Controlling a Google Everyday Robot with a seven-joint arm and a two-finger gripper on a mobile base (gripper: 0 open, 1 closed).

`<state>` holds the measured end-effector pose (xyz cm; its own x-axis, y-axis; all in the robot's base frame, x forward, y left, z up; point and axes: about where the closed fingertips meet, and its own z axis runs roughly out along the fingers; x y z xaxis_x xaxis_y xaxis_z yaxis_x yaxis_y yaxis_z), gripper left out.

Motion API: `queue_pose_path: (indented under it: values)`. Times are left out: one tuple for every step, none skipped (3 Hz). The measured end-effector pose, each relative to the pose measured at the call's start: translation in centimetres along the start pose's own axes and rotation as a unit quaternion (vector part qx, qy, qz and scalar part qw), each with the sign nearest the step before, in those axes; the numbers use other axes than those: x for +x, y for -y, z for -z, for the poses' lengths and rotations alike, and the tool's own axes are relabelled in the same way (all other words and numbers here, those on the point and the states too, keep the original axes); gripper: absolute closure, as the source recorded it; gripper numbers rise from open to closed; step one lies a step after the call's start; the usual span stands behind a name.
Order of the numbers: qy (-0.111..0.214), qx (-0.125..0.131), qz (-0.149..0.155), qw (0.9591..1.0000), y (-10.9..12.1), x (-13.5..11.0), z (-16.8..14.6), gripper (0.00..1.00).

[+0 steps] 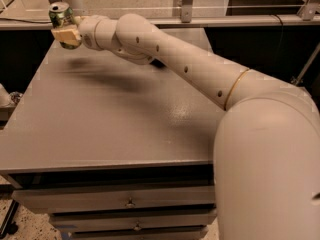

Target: Pick green can

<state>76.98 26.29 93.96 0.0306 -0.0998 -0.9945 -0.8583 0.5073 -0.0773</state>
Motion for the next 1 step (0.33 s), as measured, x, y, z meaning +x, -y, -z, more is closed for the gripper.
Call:
queue_pose_path:
  values:
    - [0.025, 0.013, 0.023, 0.9993, -0.28, -3.31, 3.02, 1.0]
